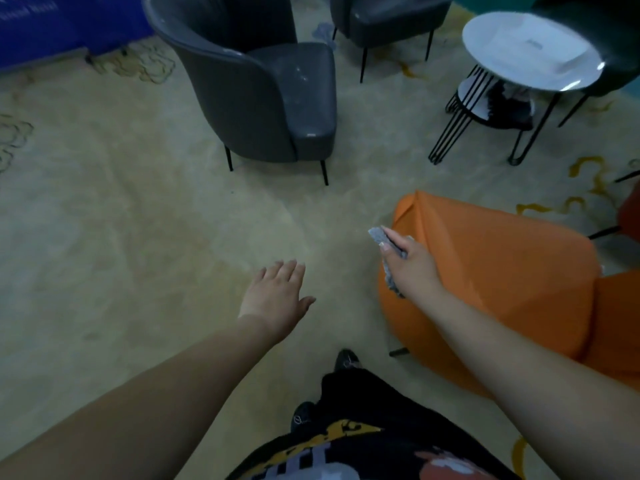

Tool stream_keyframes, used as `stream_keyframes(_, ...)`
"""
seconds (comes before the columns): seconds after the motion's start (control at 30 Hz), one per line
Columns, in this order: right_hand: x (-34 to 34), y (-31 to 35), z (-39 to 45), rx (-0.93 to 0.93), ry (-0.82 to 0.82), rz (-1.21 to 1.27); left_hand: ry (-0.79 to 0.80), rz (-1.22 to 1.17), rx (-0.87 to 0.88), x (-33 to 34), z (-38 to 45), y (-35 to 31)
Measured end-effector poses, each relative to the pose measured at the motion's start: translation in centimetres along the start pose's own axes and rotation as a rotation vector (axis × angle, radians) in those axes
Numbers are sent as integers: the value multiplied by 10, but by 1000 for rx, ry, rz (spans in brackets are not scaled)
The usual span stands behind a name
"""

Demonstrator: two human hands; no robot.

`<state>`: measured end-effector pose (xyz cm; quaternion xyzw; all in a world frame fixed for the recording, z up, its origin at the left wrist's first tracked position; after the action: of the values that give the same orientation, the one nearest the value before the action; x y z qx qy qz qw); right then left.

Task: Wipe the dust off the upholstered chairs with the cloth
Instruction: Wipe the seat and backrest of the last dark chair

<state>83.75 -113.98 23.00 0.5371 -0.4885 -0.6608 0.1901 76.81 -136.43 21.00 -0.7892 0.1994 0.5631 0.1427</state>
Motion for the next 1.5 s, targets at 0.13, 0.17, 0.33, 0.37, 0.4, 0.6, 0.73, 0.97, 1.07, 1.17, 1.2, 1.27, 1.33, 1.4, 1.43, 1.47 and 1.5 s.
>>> stream_keyframes(0.13, 0, 2, 44, 5, -7, -4, 5, -7, 14, -9, 42, 6)
stream_keyframes(0.17, 1, 2, 60, -7, -12, -3, 0, -12, 20, -14, 59, 8)
stream_keyframes(0.33, 2, -8, 146, 4, -3, 10, 22, 0, 25, -36, 134, 16)
stream_keyframes(0.37, 1, -11, 163, 14, -5, 0, 31, 13, 27, -41, 149, 19)
stream_keyframes(0.4, 0, -13, 178, 22, -6, -1, 38, 27, 29, -47, 164, 22)
stream_keyframes(0.6, 6, -10, 255, -5, 31, -36, 27, 33, 15, -73, 236, 33)
stream_keyframes(0.73, 16, -3, 302, 5, 1, -87, 23, 36, 29, -90, 289, 46)
stream_keyframes(0.97, 20, 7, 397, 47, -52, -129, -7, 47, 95, -124, 410, 69)
stream_keyframes(1.07, 17, 10, 432, 73, -108, -118, -6, 41, 142, -141, 456, 67)
stream_keyframes(1.17, 11, 8, 464, 122, -174, -96, -11, 41, 182, -157, 497, 59)
stream_keyframes(1.2, 10, 6, 473, 136, -188, -60, -8, 46, 196, -161, 508, 55)
stream_keyframes(1.27, 5, 2, 491, 152, -204, 1, -15, 43, 204, -166, 528, 46)
stream_keyframes(1.33, -2, -5, 513, 152, -200, -7, 5, 38, 197, -173, 551, 38)
stream_keyframes(1.4, -14, -12, 542, 153, -196, -48, 0, 32, 173, -177, 576, 28)
stream_keyframes(1.43, -21, -16, 558, 160, -189, -79, -5, 26, 158, -181, 591, 23)
stream_keyframes(1.47, -29, -19, 576, 170, -179, -100, -4, 14, 141, -185, 607, 18)
stream_keyframes(1.5, -36, -22, 592, 173, -162, -115, 4, 6, 118, -190, 622, 13)
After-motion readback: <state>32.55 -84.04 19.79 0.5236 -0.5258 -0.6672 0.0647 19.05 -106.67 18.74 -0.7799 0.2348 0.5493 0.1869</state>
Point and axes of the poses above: each hand's wrist, its own z-axis towards the middle knuckle, its own x-axis out of the palm, y = z × x, the point moved 1 cm from there along z, towards the middle knuckle, and after that the axes turned 12 degrees about -x, right-handed, at the moved point
